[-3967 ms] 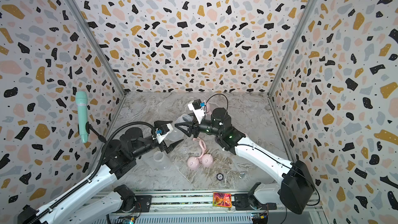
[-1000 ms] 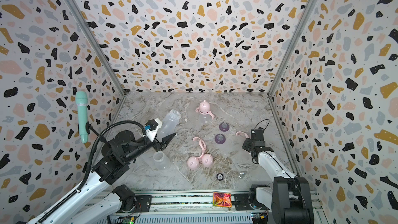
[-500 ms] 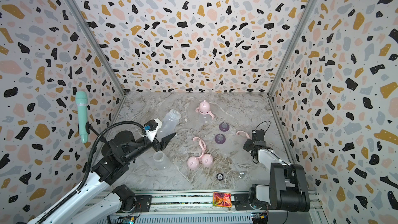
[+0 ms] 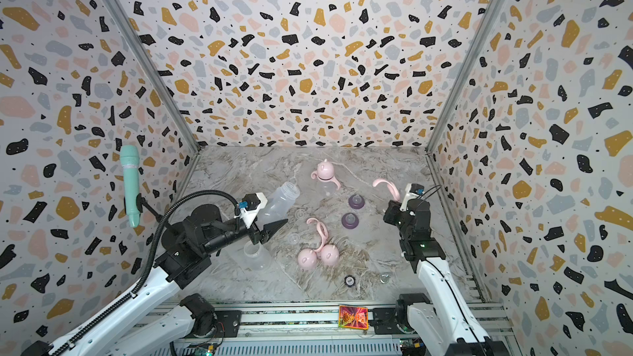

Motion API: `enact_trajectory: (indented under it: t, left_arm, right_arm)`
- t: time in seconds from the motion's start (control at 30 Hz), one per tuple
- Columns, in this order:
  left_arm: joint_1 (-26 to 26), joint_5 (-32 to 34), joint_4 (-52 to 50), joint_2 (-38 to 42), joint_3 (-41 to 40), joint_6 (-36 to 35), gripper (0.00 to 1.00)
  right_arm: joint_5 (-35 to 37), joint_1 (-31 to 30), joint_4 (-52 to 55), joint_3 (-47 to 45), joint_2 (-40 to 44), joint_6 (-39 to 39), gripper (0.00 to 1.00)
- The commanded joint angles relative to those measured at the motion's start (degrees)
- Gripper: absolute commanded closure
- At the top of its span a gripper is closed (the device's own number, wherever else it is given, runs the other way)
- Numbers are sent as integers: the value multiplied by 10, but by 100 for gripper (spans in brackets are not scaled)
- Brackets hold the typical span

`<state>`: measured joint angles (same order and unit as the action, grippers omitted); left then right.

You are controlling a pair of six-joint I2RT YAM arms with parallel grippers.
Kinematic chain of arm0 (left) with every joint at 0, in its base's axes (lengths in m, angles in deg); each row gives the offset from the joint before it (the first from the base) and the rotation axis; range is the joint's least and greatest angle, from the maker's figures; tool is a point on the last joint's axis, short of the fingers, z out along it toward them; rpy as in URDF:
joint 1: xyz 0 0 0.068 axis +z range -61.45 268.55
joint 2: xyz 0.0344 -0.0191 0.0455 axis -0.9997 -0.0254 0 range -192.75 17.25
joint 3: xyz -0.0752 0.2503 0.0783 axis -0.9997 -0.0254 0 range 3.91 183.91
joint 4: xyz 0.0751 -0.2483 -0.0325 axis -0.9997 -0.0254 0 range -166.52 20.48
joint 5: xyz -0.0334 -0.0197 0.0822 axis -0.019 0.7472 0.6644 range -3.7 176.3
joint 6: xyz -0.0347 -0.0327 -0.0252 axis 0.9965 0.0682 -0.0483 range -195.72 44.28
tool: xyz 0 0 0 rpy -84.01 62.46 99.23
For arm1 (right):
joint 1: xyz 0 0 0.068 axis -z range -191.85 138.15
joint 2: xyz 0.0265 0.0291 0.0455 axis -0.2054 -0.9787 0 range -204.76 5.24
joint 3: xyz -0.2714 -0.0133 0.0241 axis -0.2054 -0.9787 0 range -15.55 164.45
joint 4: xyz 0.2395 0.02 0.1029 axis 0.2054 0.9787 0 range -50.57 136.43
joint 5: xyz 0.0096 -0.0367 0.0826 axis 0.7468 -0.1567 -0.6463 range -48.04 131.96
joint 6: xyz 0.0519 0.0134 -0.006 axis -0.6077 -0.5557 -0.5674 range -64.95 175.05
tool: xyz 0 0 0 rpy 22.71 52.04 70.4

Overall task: Assemble the baby bottles
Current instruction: Pick up the handle at the center of the board, then put on the handle of the baby bottle.

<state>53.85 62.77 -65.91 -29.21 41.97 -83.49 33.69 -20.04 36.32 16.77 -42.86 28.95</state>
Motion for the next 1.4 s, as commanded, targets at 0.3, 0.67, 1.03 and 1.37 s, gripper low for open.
enact_trajectory:
  t: [0.3,0.67,1.03,1.37]
  left_arm:
    - [2,-154,126,-7,17,62,71]
    - [2,-163,160,-15,18,97,71]
    - [1,-157,148,-20,18,85,70]
    - [1,-151,146,-16,21,82,70]
  right_arm:
    - [-75,-254,-256,116,-62,159,100]
    - [7,-369,-315,121,-103,226,100]
    - [44,-405,-313,156,-140,235,100]
    - [39,-426,-328,133,-141,258,100]
